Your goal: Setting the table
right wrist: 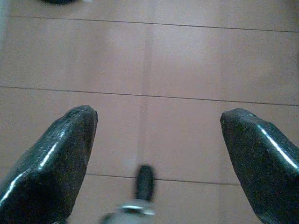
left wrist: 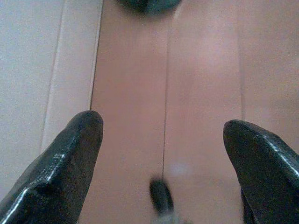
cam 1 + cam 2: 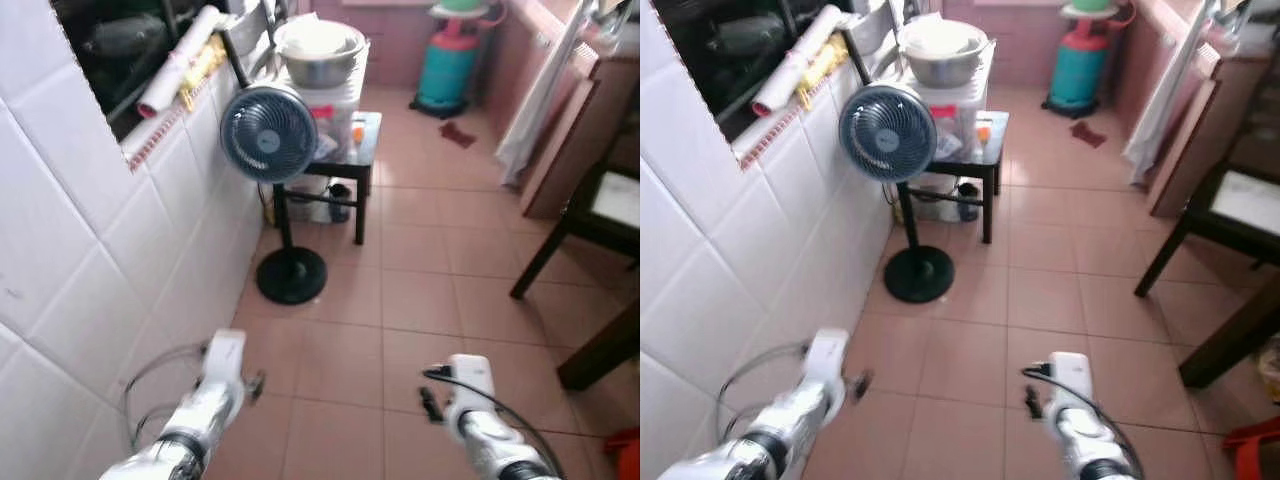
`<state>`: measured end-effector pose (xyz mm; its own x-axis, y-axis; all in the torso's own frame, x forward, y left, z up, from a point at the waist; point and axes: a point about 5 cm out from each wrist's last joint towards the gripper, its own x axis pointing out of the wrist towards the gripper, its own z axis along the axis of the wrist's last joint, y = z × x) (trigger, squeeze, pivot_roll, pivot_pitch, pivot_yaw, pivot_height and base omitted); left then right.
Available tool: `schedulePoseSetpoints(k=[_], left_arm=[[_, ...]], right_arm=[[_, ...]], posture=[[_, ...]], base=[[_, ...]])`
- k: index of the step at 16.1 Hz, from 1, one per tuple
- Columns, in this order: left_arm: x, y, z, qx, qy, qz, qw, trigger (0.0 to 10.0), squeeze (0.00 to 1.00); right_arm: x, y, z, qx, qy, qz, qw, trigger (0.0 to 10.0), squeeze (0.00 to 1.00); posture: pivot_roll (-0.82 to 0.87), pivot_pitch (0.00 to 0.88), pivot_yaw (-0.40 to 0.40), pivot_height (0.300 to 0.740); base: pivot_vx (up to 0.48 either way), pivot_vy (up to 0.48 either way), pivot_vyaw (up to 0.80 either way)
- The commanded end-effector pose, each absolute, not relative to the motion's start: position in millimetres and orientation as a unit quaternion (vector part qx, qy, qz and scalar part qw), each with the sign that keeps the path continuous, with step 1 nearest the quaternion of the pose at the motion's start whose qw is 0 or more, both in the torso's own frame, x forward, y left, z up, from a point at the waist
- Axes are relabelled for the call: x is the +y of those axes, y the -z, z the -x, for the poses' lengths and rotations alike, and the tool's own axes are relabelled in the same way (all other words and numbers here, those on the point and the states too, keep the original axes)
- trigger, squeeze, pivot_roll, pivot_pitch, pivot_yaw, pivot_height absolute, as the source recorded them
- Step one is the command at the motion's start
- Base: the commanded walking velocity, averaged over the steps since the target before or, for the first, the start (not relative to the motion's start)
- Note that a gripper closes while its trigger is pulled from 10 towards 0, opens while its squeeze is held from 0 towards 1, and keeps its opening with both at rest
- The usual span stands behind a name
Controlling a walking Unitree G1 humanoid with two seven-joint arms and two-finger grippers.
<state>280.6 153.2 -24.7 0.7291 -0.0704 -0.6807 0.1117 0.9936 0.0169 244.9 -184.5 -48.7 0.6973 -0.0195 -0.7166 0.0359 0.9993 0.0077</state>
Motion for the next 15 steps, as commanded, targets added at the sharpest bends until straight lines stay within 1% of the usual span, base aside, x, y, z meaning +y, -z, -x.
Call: schedulePoseSetpoints(k=[1, 4, 6, 7, 8, 9, 10, 12, 13, 14, 15], left_arm=[[157, 29, -276, 0.372, 0.05, -0.035, 0.926, 10.0, 0.0], [158, 28, -276, 0.37, 0.05, -0.035, 0.927, 10.0, 0.0], [159, 26, -278, 0.363, 0.054, -0.043, 0.929, 10.0, 0.0], [161, 24, -281, 0.355, 0.053, -0.046, 0.932, 10.0, 0.0], [164, 20, -284, 0.344, 0.054, -0.048, 0.936, 10.0, 0.0], [170, 12, -291, 0.316, 0.061, -0.046, 0.946, 10.0, 0.0], [174, 5, -296, 0.29, 0.069, -0.04, 0.954, 10.0, 0.0], [179, -17, -310, 0.22, 0.109, -0.031, 0.969, 10.0, 0.0], [183, -29, -316, 0.186, 0.123, -0.041, 0.974, 10.0, 0.0], [188, -37, -319, 0.169, 0.116, -0.032, 0.978, 10.0, 0.0], [192, -43, -321, 0.154, 0.109, -0.019, 0.982, 10.0, 0.0]], right_arm=[[-183, 50, -243, 0.394, 0.009, -0.007, 0.919, 10.0, 0.0], [-184, 48, -245, 0.385, 0.016, -0.007, 0.923, 10.0, 0.0], [-183, 47, -247, 0.379, 0.02, -0.033, 0.925, 10.0, 0.0], [-184, 46, -248, 0.375, 0.02, -0.032, 0.926, 10.0, 0.0], [-188, 45, -250, 0.375, 0.021, -0.011, 0.927, 10.0, 0.0], [-194, 37, -258, 0.353, 0.008, 0.055, 0.934, 10.0, 0.0], [-198, 28, -266, 0.325, 0.005, 0.063, 0.944, 10.0, 0.0], [-212, 1, -288, 0.244, 0.013, 0.061, 0.968, 10.0, 0.0], [-217, -12, -296, 0.211, 0.006, 0.042, 0.977, 10.0, 0.0], [-221, -24, -301, 0.18, -0.002, 0.055, 0.982, 10.0, 0.0], [-223, -30, -303, 0.163, -0.005, 0.044, 0.986, 10.0, 0.0]], posture=[[-0.11, 0.0, 0.068, 0.74], [-0.11, 0.0, 0.068, 0.74], [-0.11, 0.0, 0.077, 0.74], [-0.11, 0.0, 0.081, 0.74], [-0.11, 0.0, 0.085, 0.74], [-0.12, 0.007, 0.094, 0.74], [-0.12, 0.015, 0.092, 0.74], [-0.11, 0.028, 0.089, 0.74], [-0.11, 0.031, 0.088, 0.74], [-0.1, 0.037, 0.086, 0.74], [-0.1, 0.042, 0.083, 0.74]], base=[[0.0, 0.0, 0.0], [0.0, 0.0, 0.0], [0.0, 0.0, 0.0], [0.0, 0.0, 0.0], [0.0, 0.0, 0.0], [0.0, 0.0, 0.0], [0.0, 0.0, 0.0], [0.0, 0.0, 0.0], [0.0, 0.0, 0.0], [0.0, 0.0, 0.0], [0.0, 0.0, 0.0]])
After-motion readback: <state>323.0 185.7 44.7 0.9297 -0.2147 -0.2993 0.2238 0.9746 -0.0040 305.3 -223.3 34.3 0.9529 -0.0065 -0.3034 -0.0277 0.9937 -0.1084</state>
